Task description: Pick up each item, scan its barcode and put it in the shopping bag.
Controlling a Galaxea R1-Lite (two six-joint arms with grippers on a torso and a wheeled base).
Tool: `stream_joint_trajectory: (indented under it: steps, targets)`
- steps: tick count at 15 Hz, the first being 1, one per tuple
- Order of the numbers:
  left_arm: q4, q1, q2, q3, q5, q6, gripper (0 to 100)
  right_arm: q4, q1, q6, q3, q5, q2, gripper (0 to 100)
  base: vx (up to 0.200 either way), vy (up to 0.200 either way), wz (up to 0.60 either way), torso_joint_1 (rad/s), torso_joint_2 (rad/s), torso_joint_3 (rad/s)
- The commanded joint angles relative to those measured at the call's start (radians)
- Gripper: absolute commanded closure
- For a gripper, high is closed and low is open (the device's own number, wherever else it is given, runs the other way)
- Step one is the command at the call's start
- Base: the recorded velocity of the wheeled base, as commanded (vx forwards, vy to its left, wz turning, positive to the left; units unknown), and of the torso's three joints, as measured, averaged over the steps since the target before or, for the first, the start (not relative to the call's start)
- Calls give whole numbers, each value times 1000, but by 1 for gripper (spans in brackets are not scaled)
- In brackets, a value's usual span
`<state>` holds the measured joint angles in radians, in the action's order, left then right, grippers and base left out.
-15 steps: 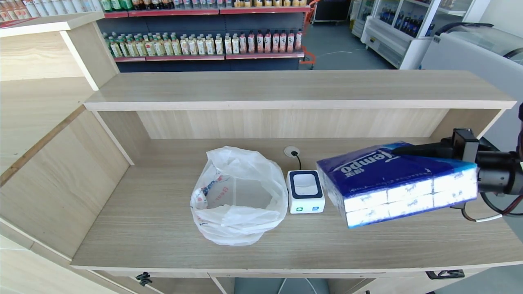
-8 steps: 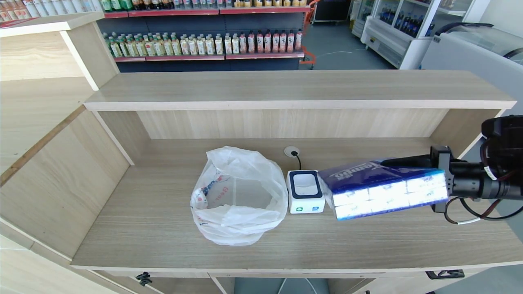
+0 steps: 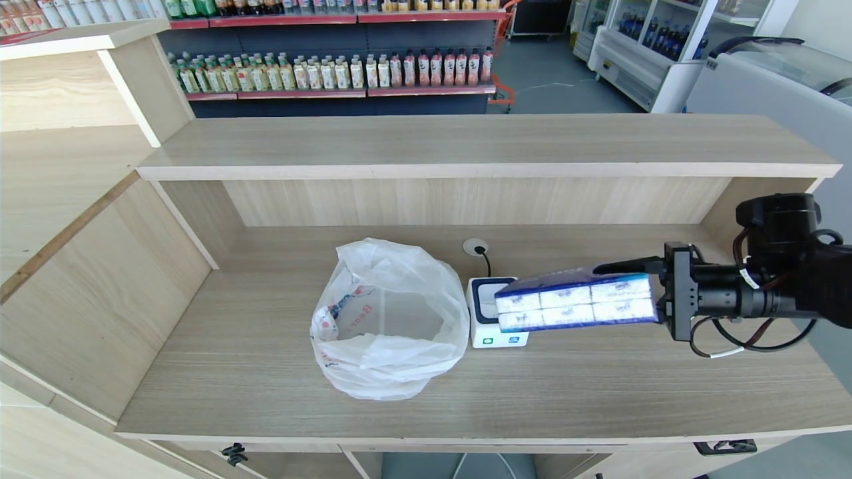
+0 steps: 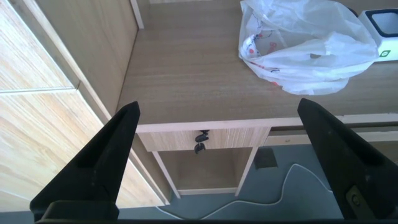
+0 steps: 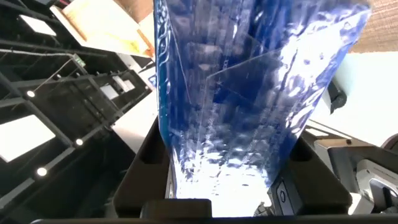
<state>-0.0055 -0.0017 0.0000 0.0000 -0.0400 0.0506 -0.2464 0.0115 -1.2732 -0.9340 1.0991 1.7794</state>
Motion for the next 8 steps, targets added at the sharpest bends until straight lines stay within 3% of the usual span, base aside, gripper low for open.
stream_joint_trajectory:
  steps: [1, 8]
  targets:
    - [-1, 0, 0, 0, 0, 0, 0, -1, -13, -9, -2, 1, 6, 100, 0, 0, 0, 0, 0, 0]
    - [-1, 0, 0, 0, 0, 0, 0, -1, -36, -14, -2, 47, 9, 100, 0, 0, 0, 0, 0, 0]
